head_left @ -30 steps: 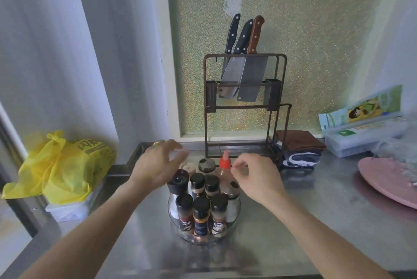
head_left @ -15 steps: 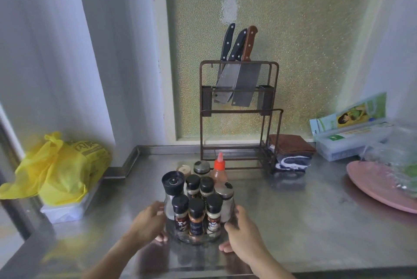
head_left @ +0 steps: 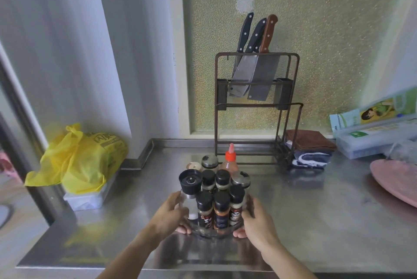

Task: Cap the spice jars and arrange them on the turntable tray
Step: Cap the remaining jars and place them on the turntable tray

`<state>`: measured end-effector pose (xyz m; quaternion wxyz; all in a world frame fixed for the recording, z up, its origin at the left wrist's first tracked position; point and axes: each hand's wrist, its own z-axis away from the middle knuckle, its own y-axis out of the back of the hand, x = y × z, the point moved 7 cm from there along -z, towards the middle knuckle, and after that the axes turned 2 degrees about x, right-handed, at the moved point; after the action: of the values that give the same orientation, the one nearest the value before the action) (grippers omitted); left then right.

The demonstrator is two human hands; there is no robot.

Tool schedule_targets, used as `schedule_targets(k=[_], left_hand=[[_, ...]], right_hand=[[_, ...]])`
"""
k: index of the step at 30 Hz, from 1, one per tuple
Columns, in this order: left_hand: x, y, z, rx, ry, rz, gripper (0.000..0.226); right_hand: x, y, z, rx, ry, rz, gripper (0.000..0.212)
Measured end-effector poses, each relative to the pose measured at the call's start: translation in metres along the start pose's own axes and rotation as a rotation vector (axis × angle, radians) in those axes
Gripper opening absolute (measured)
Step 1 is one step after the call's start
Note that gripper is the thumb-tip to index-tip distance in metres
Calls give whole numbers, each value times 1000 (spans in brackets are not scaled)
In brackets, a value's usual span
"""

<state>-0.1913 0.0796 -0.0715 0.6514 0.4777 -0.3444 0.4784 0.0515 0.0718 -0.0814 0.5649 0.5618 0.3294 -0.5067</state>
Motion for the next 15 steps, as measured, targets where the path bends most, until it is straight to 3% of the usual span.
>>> schedule_targets(k=[6, 15], left_hand=[[-1, 4, -1, 48, -54, 129, 45], [19, 63, -31, 141, -97, 110, 45]], right_hand=[[-2, -3, -10, -7, 55, 36, 25], [-43, -57, -58, -108, 116, 61, 21]])
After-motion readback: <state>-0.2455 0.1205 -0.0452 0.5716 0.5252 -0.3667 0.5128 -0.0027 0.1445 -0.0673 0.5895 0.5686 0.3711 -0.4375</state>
